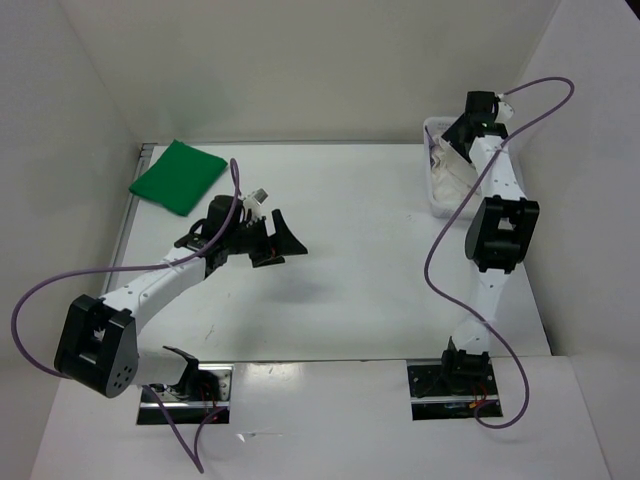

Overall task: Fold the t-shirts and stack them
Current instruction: Grab crumpled tshirt from bin with the right arm

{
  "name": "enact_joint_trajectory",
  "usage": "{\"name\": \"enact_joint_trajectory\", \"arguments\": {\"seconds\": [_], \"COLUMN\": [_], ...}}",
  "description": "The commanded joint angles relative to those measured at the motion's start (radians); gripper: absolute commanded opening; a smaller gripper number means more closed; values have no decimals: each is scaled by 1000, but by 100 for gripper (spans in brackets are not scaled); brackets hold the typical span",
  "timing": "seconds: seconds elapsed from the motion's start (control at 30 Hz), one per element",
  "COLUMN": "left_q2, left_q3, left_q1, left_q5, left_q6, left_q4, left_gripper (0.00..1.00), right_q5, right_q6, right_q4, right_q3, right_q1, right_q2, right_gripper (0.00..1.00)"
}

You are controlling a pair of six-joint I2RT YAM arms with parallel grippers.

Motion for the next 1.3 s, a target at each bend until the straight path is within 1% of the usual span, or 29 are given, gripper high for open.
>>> {"name": "enact_joint_trajectory", "arguments": {"seconds": [0.0, 0.03, 0.13, 0.17, 0.23, 0.27, 0.3, 0.37, 0.4, 0.47, 0.5, 0.53, 0.6, 0.63, 0.67, 0.73, 0.77, 0.83, 0.87, 0.93, 0.97, 1.03, 1.1, 1.13, 1.17, 1.2, 1.23, 1.27], "left_q2": [-24, -24, -33, -33, -33, -42, -42, -42, -42, -51, -52, -52, -52, -38, -38, -10, -10, 5, 17, 18, 18, 27, 39, 50, 50, 50, 50, 50], "left_q3": [-14, -14, -14, -26, -26, -26, -26, -26, -26, -26, -26, -26, -26, -8, 24, 57, 72, 118, 133, 168, 184, 215, 255, 264, 274, 275, 275, 275], "left_q1": [4, 4, 4, 4, 4, 4, 4, 4, 4, 4, 4, 4, 4, 4, 4, 16, 30, 42, 57, 69, 80, 89, 103, 117, 131, 140, 149, 161], "left_q5": [15, 15, 6, 6, 6, -5, -5, -14, -14, -14, -14, -14, -14, -14, -24, -25, -25, -15, -25, -25, -25, -25, -25, -25, -37, -37, -51, -60], "left_q6": [31, 31, 9, 9, -4, -15, -15, -15, -24, -24, -24, -24, -24, -15, 0, 0, 0, 0, 0, -9, -9, -9, -23, -23, -38, -47, -63, -63], "left_q4": [0, -11, -11, -11, -11, -11, -11, -11, -11, -11, -11, -11, -11, -20, -20, -34, -34, -54, -54, -54, -54, -64, -64, -64, -64, -64, -64, -55], "left_gripper": [99, 99, 99, 99, 99, 99, 99, 99, 99, 99, 99, 99, 99, 99, 99, 99, 99, 99, 99, 99, 99, 98, 98, 97, 97, 97, 97, 95], "right_q5": [-39, -51, -133, -149, -163, -176, -176, -176, -176, -141, -127, -96, -75, -65, -65, -77, -90, -103, -104, -104, -116, -131, -175, -188, -206, -285, -338, -402], "right_q6": [-34, -47, -47, -47, -36, -36, -36, -36, -36, -36, -36, -27, -27, -18, -18, -18, -18, -18, -18, -34, -35, -60, -71, -71, -71, -71, -30, 0], "right_q4": [-65, -74, -37, -7, -6, -6, -17, -17, -17, 21, 53, 72, 96, 107, 118, 128, 138, 148, 148, 148, 136, 118, 86, 70, 34, 23, 23, 67], "right_q3": [179, 242, 260, 260, 272, 284, 305, 306, 274, 218, 151, 113, 16, -10, -68, -116, -156, -191, -210, -219, -208, -178, -92, -4, 49, 98, 165, 178], "right_q1": [-13, -13, -13, -23, -23, -23, -23, -23, -23, -23, -23, -23, -23, -23, -23, -23, -23, -23, -23, 19, 31, 81, 120, 167, 192, 216, 256, 266], "right_q2": [141, 166, 194, 194, 205, 219, 219, 219, 197, 121, 87, 15, -57, -94, -172, -255, -346, -442, -531, -614, -680, -734, -784, -785, -794, -794, -794, -806], "right_gripper": [64, 64, 63, 58, 51, 45, 32, 22, 16, 13, 8, 6, 2, 2, 1, 0, 0, 0, 0, 0, 0, 0, 0, 0, 0, 0, 0, 0]}}
